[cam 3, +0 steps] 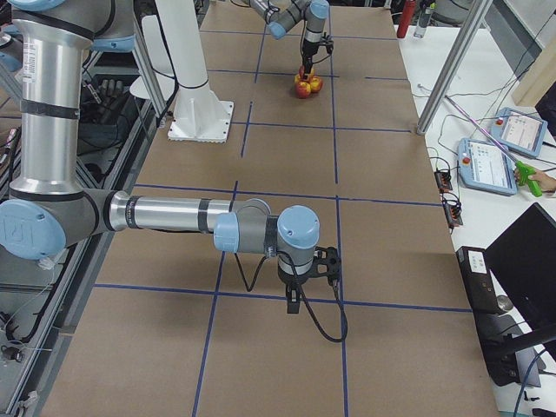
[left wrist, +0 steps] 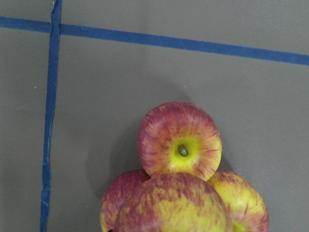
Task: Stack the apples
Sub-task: 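Lower the apple onto the top of the cluster and open the left gripper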
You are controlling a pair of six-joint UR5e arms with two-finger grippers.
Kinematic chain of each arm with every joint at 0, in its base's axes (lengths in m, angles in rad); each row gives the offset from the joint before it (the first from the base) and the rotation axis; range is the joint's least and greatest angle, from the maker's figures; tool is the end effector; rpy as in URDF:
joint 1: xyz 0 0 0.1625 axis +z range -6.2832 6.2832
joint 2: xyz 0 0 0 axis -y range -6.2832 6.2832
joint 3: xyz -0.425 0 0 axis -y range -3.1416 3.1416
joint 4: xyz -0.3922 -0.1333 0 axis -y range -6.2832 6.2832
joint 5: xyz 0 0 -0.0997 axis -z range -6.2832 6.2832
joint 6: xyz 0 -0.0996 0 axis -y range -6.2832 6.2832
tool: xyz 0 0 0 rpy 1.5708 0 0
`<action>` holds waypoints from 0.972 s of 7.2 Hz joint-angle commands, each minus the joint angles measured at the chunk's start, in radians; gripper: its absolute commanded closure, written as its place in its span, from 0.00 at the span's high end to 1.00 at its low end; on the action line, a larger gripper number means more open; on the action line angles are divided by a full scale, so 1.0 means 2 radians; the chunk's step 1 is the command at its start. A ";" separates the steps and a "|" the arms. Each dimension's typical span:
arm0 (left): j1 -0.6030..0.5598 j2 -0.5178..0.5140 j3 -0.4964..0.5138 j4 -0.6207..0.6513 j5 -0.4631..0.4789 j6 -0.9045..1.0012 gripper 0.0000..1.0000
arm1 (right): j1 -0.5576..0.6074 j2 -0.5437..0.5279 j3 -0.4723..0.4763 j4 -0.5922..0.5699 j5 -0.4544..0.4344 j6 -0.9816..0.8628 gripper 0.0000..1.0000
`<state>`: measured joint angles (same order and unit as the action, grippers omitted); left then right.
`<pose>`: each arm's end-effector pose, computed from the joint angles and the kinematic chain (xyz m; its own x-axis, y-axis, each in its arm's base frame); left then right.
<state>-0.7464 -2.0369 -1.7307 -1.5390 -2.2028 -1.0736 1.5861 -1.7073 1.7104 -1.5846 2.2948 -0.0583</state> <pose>0.4167 -0.4868 0.3231 0.6801 -0.1049 -0.7255 -0.0220 0.9863 -0.1632 0.0739 -0.4322 0.6580 0.7486 -0.0397 0.6618 0.0284 0.9992 0.0279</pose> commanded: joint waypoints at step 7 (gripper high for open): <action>0.001 -0.006 0.013 -0.001 0.000 0.004 0.55 | 0.000 0.000 0.000 0.000 0.000 0.000 1.00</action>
<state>-0.7441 -2.0494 -1.7075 -1.5416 -2.2024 -1.0665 1.5861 -1.7073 1.7104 -1.5846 2.2948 -0.0583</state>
